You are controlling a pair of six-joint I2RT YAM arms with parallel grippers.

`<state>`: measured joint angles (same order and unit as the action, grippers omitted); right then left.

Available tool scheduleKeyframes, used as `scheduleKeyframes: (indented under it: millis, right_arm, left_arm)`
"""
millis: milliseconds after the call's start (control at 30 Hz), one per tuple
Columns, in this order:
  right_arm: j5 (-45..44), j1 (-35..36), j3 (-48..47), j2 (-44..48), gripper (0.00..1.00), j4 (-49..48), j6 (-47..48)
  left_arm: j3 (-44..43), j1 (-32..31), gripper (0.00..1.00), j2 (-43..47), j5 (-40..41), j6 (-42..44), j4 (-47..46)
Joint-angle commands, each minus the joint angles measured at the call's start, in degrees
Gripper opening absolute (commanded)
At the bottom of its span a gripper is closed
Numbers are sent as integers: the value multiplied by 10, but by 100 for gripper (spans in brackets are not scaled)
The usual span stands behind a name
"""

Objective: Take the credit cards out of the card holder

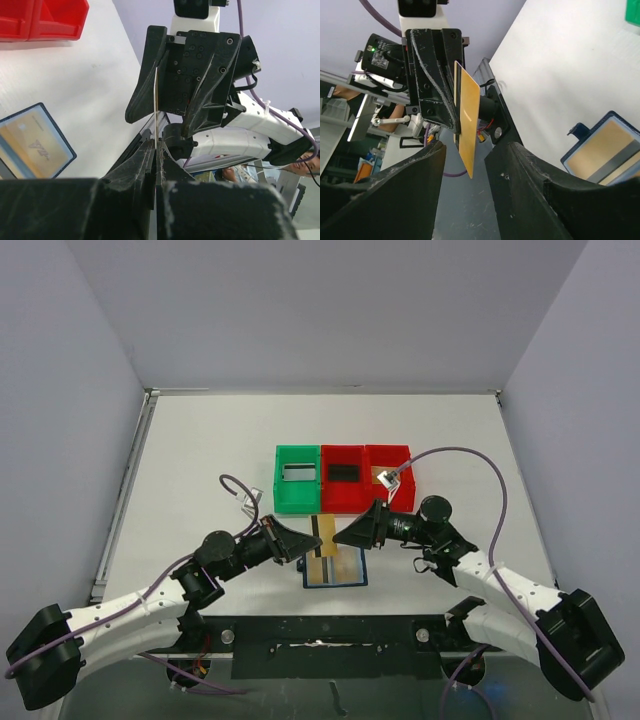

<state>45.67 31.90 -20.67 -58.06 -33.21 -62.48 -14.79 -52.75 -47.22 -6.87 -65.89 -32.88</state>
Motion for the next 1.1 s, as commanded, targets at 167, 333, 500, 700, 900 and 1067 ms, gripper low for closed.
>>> scheduleKeyframes:
  millis: [167,333,500,700,900,1067]
  right_arm:
    - [64,0,-26,-27,40,-168,-74]
    - [72,1,-24,-42,32,-229,-112]
    - [83,2,-31,-46,17,-257,-131]
    - [82,10,-54,-47,21,-220,-113]
    - [71,41,-78,-59,18,-164,-79]
    - [58,41,-80,-52,0,-134,-62]
  left_arm:
    - [5,9,0,4,-61,-12,-114]
    - [5,11,0,3,-74,-15,-130]
    - [9,11,0,11,-73,-15,-125]
    - [14,11,0,3,-72,-22,-141]
    - [25,11,0,12,-61,-27,-150]
    - [33,12,0,30,-55,-28,-138]
